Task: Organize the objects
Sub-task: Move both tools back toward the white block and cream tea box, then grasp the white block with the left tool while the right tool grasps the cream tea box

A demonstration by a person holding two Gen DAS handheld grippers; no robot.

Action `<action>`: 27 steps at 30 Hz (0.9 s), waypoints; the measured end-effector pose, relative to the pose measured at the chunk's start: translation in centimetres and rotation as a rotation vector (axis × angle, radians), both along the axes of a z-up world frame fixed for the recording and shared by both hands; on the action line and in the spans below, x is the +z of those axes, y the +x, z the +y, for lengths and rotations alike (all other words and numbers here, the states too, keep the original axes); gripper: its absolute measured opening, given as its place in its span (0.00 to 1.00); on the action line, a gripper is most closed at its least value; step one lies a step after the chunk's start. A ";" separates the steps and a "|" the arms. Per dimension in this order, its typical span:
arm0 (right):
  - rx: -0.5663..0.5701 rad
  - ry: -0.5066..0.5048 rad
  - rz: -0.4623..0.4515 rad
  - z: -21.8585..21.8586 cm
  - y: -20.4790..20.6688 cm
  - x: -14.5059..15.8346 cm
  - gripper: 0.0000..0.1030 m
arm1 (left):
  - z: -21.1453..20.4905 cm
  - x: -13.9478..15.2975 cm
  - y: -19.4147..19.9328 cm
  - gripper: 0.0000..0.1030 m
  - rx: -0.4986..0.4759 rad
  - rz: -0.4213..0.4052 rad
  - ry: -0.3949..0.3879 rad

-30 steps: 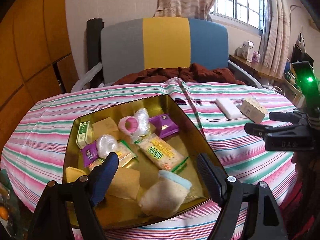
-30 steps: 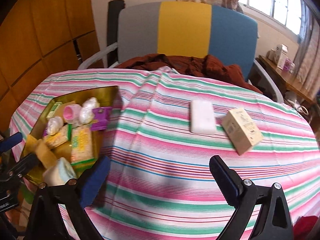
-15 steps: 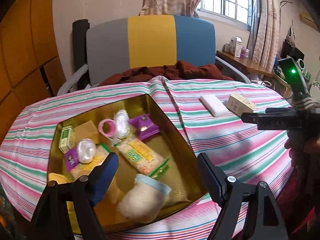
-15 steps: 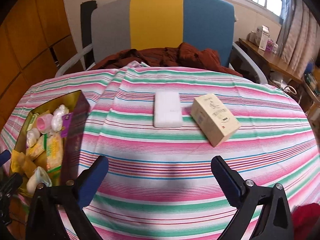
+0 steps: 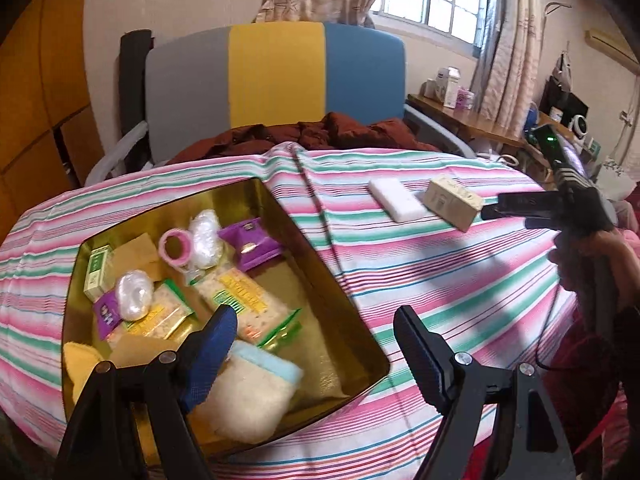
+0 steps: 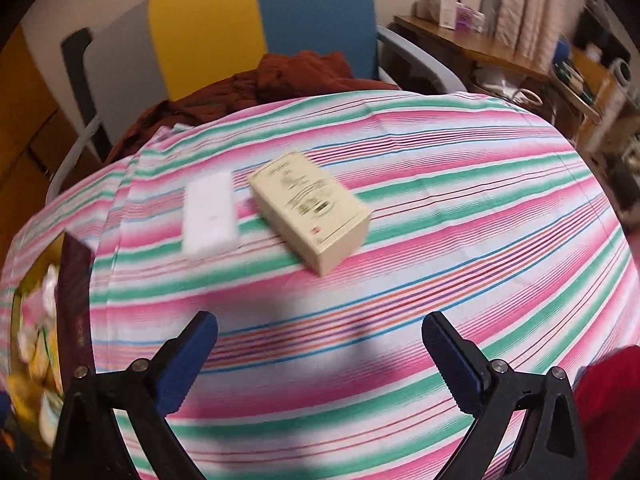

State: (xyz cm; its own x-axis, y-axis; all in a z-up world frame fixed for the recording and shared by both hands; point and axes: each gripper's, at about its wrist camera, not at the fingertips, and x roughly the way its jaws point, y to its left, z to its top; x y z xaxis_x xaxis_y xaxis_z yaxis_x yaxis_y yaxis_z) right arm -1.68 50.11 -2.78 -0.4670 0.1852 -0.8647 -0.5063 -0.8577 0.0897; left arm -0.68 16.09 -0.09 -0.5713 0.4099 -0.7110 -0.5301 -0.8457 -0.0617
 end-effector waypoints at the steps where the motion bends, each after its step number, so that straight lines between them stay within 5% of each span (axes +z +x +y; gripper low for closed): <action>1: -0.001 0.002 0.012 0.4 -0.3 0.1 1.00 | 0.3 0.2 0.0 0.80 -0.007 0.005 -0.001; 5: -0.034 0.004 0.102 2.4 -1.1 0.1 1.00 | 1.7 0.6 -0.2 0.80 -0.035 0.004 0.001; 13: -0.196 -0.065 0.139 6.3 0.6 -0.4 1.00 | 6.9 2.3 -1.5 0.81 -0.103 0.013 0.041; 27: -0.182 -0.166 0.165 6.7 0.7 -0.5 1.00 | 17.0 -2.7 -9.4 0.81 -0.070 -0.240 -0.026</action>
